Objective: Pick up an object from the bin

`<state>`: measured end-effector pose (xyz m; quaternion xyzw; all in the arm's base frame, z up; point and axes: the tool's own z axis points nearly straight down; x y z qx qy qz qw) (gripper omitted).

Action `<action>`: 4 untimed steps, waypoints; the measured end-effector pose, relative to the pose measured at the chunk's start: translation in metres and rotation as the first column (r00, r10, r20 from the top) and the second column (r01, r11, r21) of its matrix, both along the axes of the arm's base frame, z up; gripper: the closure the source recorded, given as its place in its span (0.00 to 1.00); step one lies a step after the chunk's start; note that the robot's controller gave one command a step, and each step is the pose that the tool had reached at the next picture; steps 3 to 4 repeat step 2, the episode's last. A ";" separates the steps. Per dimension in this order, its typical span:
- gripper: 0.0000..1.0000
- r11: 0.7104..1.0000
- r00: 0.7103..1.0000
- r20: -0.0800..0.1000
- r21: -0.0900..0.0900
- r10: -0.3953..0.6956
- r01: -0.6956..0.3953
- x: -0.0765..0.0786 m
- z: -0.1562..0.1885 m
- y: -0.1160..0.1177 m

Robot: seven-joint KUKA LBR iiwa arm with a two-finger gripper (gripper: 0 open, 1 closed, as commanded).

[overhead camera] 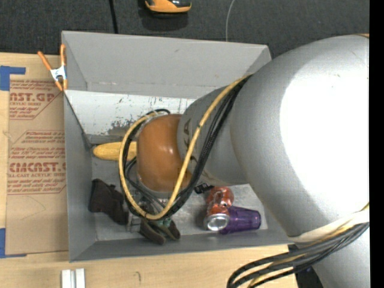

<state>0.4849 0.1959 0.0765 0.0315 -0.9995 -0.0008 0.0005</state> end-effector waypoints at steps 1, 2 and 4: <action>1.00 1.000 1.000 -0.005 -0.003 0.000 0.000 -0.001 0.021 -0.001; 1.00 1.000 1.000 -0.004 -0.002 0.000 0.000 -0.001 0.038 0.000; 1.00 1.000 1.000 -0.004 -0.002 0.000 0.000 -0.001 0.038 0.000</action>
Offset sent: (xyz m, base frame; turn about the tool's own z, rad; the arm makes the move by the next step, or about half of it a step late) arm -0.0001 -0.0001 0.1088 0.0000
